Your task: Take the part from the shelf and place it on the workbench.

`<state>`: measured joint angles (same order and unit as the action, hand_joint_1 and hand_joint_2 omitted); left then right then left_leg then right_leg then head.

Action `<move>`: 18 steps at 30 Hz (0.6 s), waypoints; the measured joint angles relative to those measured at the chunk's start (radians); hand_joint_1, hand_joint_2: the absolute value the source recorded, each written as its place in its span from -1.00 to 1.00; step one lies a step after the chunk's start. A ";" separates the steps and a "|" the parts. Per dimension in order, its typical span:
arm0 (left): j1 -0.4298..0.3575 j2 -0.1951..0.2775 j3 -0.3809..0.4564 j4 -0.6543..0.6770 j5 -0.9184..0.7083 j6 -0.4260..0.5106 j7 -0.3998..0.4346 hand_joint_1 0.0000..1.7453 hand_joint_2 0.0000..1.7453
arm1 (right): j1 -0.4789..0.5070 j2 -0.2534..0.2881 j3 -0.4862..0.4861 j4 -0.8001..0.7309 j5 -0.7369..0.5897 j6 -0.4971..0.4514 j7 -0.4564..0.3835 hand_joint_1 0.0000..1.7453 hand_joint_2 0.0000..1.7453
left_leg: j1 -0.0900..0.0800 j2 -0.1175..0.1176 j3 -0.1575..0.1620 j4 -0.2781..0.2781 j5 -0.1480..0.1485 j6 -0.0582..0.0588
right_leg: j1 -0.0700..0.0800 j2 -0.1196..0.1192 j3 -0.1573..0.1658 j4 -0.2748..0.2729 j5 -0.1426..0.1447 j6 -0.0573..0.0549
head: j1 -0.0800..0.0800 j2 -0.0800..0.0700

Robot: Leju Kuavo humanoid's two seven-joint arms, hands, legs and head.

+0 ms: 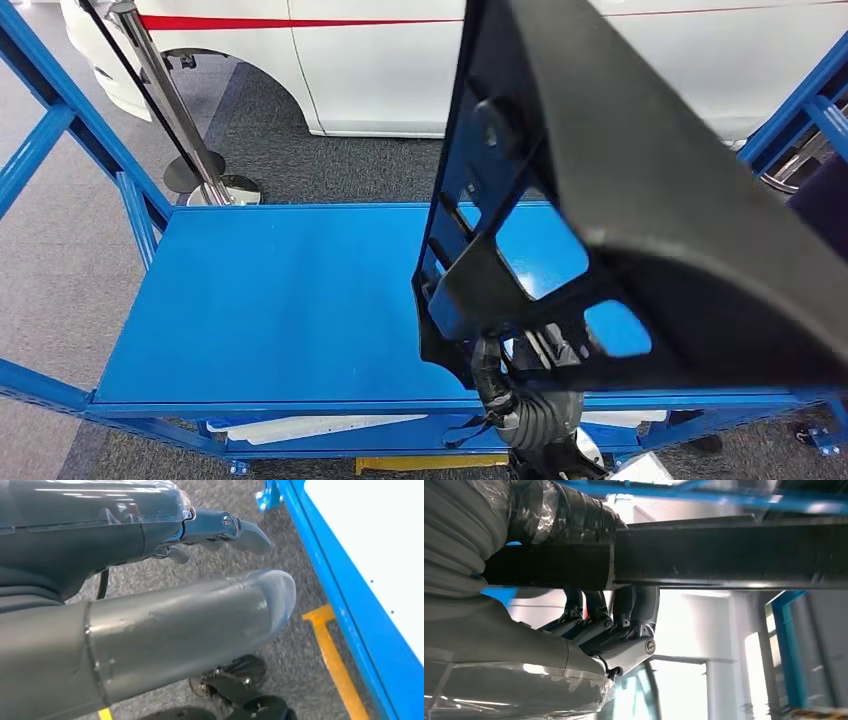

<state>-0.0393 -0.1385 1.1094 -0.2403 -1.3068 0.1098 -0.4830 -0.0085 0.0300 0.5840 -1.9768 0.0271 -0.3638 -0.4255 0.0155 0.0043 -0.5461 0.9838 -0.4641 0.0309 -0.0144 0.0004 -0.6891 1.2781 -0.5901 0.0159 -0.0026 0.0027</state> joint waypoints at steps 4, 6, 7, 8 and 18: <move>-0.001 -0.004 0.016 0.000 0.006 0.012 0.008 -1.00 -1.00 | 0.032 0.000 -0.037 0.012 -0.022 0.031 0.028 1.00 1.00 | -0.003 -0.005 -0.004 0.024 -0.017 -0.017 | -0.003 0.000 0.101 -0.218 0.102 -0.008 | 0.000 0.000; -0.002 -0.004 0.023 0.000 0.007 0.018 0.012 -1.00 -1.00 | 0.050 0.000 -0.050 0.020 -0.023 0.043 0.029 1.00 1.00 | -0.005 -0.006 -0.006 0.028 -0.021 -0.028 | 0.003 0.002 0.105 -0.231 0.100 -0.020 | 0.000 0.000; -0.002 -0.004 0.028 0.000 0.008 0.019 0.014 -1.00 -1.00 | 0.058 0.000 -0.056 0.024 -0.026 0.050 0.029 1.00 1.00 | -0.004 -0.006 -0.006 0.027 -0.021 -0.032 | 0.002 0.002 0.104 -0.231 0.100 -0.026 | -0.001 0.000; -0.002 -0.004 0.031 0.000 0.008 0.020 0.016 -1.00 -1.00 | 0.065 0.001 -0.062 0.027 -0.032 0.059 0.031 1.00 1.00 | -0.003 -0.006 -0.006 0.030 -0.026 -0.037 | 0.001 0.001 0.105 -0.233 0.103 -0.032 | 0.000 0.000; -0.002 -0.003 0.053 -0.001 0.008 0.008 0.030 -1.00 -1.00 | 0.111 0.008 -0.095 0.043 -0.067 0.155 0.004 1.00 1.00 | -0.008 -0.006 -0.015 0.120 -0.072 -0.031 | 0.006 -0.002 0.099 -0.232 0.112 -0.046 | -0.001 0.000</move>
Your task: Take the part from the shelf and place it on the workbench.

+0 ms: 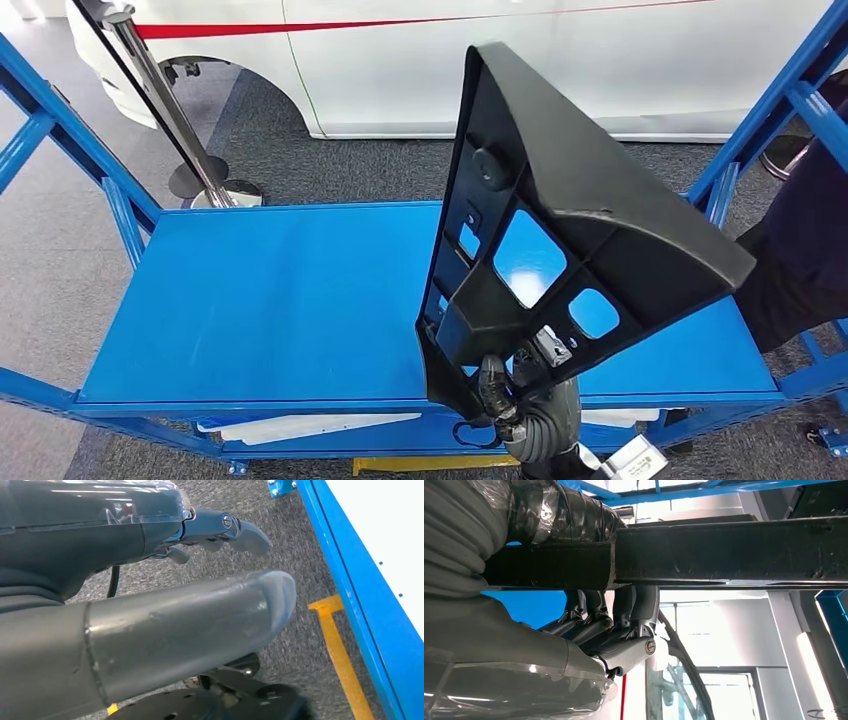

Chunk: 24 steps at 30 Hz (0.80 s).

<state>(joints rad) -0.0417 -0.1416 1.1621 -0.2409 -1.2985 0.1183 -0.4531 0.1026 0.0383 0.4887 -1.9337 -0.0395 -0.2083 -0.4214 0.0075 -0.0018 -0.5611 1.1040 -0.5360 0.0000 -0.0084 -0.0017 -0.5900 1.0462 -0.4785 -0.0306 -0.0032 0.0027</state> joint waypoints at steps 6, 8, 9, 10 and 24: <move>-0.001 0.000 0.002 -0.001 -0.002 -0.001 0.001 -1.00 -1.00 | 0.007 0.000 -0.011 0.000 -0.006 0.023 -0.002 1.00 1.00 | -0.005 0.000 0.038 -0.109 0.049 0.025 | 0.000 0.001 -0.011 0.007 0.002 0.031 | 0.000 0.000; -0.002 -0.001 0.003 -0.001 -0.006 -0.001 0.003 -1.00 -1.00 | 0.011 0.000 -0.015 -0.001 -0.008 0.043 -0.007 1.00 1.00 | 0.001 0.006 0.029 -0.119 0.066 0.037 | 0.000 0.002 -0.035 0.074 -0.062 0.039 | 0.001 0.000; -0.003 -0.001 0.004 -0.001 -0.008 -0.002 0.004 -1.00 -1.00 | 0.014 0.000 -0.018 -0.001 -0.009 0.054 -0.010 1.00 1.00 | -0.001 0.007 0.019 -0.118 0.072 0.041 | -0.002 0.002 -0.055 0.133 -0.106 0.042 | 0.001 0.000; -0.003 -0.001 0.006 -0.001 -0.010 -0.002 0.005 -1.00 -1.00 | 0.017 0.000 -0.021 -0.001 -0.009 0.062 -0.012 1.00 1.00 | -0.001 0.008 0.009 -0.115 0.076 0.042 | -0.003 0.002 -0.073 0.194 -0.142 0.045 | 0.001 0.000; -0.001 0.000 0.018 -0.001 -0.018 -0.014 0.015 -1.00 -1.00 | 0.026 0.012 -0.036 -0.004 -0.009 0.095 -0.013 1.00 1.00 | 0.004 0.005 -0.104 0.046 -0.012 -0.019 | -0.005 -0.001 0.041 -0.011 -0.026 -0.013 | 0.000 0.000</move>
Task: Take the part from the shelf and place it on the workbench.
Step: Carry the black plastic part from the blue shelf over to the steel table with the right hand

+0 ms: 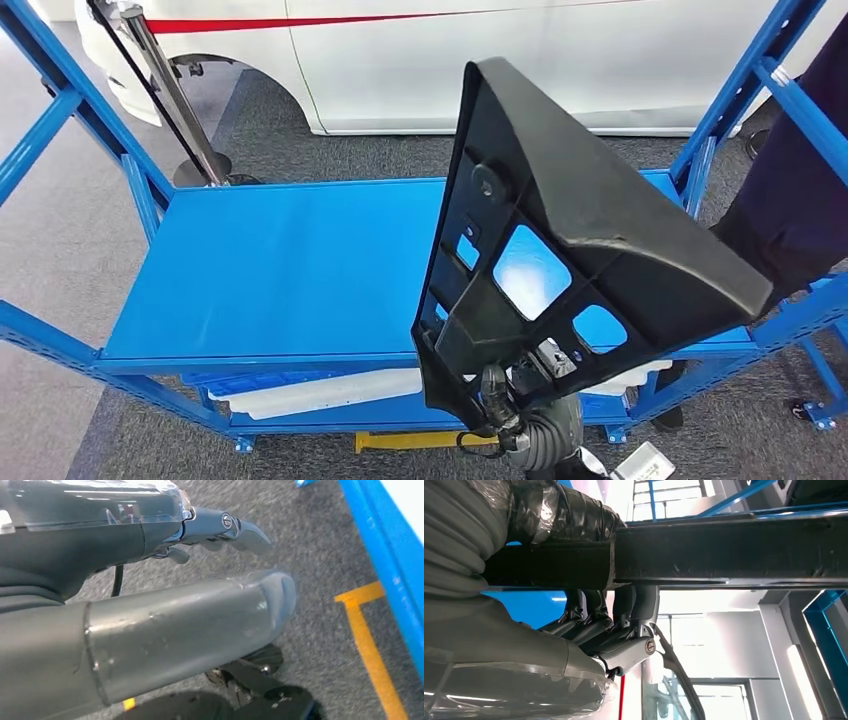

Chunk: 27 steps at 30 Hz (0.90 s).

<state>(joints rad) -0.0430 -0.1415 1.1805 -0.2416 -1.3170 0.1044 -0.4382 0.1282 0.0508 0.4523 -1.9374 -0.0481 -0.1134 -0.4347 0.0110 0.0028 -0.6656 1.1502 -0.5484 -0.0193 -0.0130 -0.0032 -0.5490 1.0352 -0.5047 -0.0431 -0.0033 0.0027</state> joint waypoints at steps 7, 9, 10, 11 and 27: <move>-0.001 0.002 0.004 -0.002 -0.001 -0.003 -0.003 -1.00 -1.00 | 0.030 0.001 -0.009 -0.019 0.003 -0.010 -0.034 1.00 1.00 | -0.003 -0.001 0.150 -0.050 0.012 0.013 | 0.005 -0.002 -0.079 0.012 0.056 0.008 | 0.000 0.000; -0.003 0.005 0.007 -0.004 -0.001 -0.004 -0.005 -1.00 -1.00 | 0.043 0.001 -0.017 -0.038 0.006 -0.015 -0.046 1.00 1.00 | -0.009 -0.002 0.216 -0.154 0.006 0.023 | 0.005 -0.004 -0.085 0.010 0.071 0.019 | 0.000 0.000; -0.003 0.006 0.009 -0.004 -0.001 -0.004 -0.006 -1.00 -1.00 | 0.049 0.001 -0.021 -0.048 0.010 -0.018 -0.052 1.00 1.00 | -0.012 -0.002 0.223 -0.174 0.004 0.027 | 0.004 -0.004 -0.085 0.007 0.079 0.026 | 0.000 0.000; -0.003 0.006 0.011 -0.004 0.000 -0.004 -0.007 -1.00 -1.00 | 0.055 0.001 -0.025 -0.057 0.015 -0.022 -0.058 1.00 1.00 | -0.011 -0.002 0.218 -0.181 0.012 0.030 | 0.004 -0.005 -0.085 0.003 0.088 0.033 | 0.000 0.000; 0.000 0.000 0.036 -0.005 0.009 -0.011 -0.003 -1.00 -1.00 | 0.152 0.000 -0.115 -0.121 -0.019 -0.039 -0.102 1.00 1.00 | -0.004 0.008 0.053 -0.120 0.120 0.013 | -0.004 0.002 0.050 -0.002 -0.046 0.031 | 0.000 0.000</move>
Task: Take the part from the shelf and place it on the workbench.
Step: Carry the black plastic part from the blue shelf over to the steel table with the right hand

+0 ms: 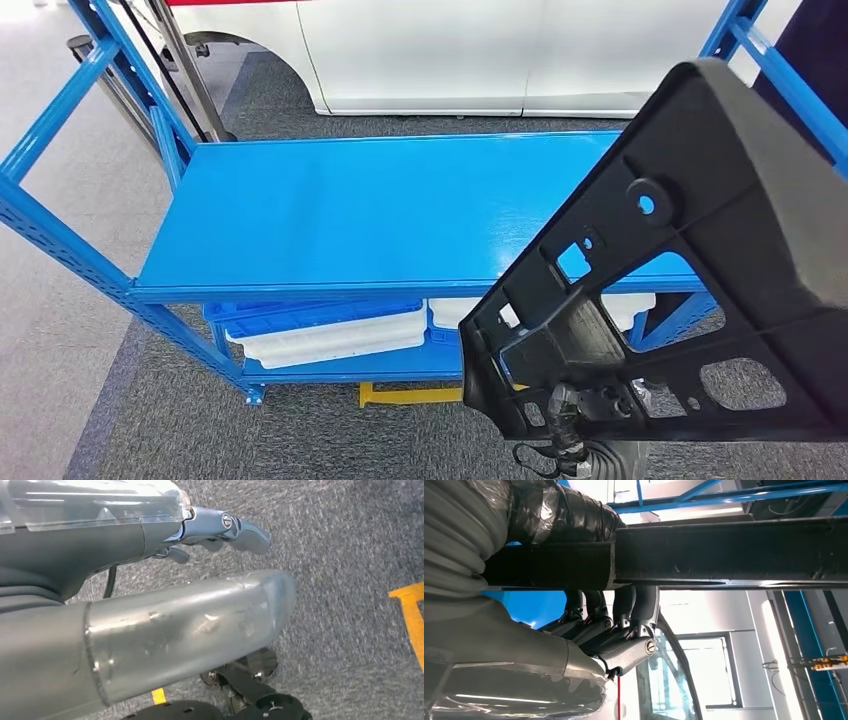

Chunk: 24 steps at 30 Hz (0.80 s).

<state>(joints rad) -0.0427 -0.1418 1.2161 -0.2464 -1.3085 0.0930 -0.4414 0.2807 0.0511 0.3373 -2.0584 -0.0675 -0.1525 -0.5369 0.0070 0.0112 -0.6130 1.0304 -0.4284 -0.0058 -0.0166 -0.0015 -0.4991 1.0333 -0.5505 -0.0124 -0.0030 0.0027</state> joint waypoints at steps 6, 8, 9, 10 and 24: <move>0.003 -0.001 0.006 0.000 -0.003 0.002 0.005 -1.00 -1.00 | 0.019 0.001 -0.008 0.000 -0.021 0.013 -0.005 1.00 1.00 | 0.006 -0.002 -0.070 0.245 -0.183 -0.021 | 0.004 -0.007 -0.059 0.000 0.054 -0.034 | 0.000 0.000; 0.002 -0.001 0.008 0.000 -0.005 0.003 0.005 -1.00 -1.00 | 0.020 0.001 -0.010 0.002 -0.032 0.017 -0.005 1.00 1.00 | 0.005 -0.003 -0.029 0.231 -0.150 -0.017 | 0.007 -0.006 -0.084 0.006 0.069 -0.031 | 0.000 0.000; 0.001 0.000 0.010 -0.001 -0.006 0.005 0.005 -1.00 -1.00 | 0.021 0.001 -0.012 0.002 -0.036 0.020 -0.005 1.00 1.00 | 0.004 -0.010 0.017 0.175 -0.124 -0.010 | 0.007 -0.002 -0.094 0.009 0.076 -0.029 | 0.000 0.000; 0.001 0.001 0.011 -0.003 -0.007 0.006 0.005 -1.00 -1.00 | 0.021 0.001 -0.013 0.002 -0.040 0.022 -0.005 1.00 1.00 | 0.002 -0.029 0.069 0.102 -0.110 0.001 | 0.007 0.001 -0.103 0.011 0.082 -0.025 | 0.000 0.000; 0.003 -0.002 0.025 -0.009 -0.010 0.007 -0.008 -1.00 -1.00 | 0.047 0.001 -0.031 0.002 -0.092 0.062 -0.010 1.00 1.00 | 0.006 0.048 0.112 -0.057 -0.067 0.031 | -0.013 -0.006 -0.135 0.174 -0.003 0.043 | 0.001 0.000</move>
<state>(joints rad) -0.0396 -0.1443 1.2408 -0.2552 -1.3189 0.1003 -0.4494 0.3274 0.0525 0.3061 -2.0562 -0.1598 -0.0907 -0.5465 0.0135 0.0592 -0.5012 0.9733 -0.4950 0.0253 -0.0300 -0.0080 -0.6346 1.2077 -0.5533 0.0305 -0.0024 0.0027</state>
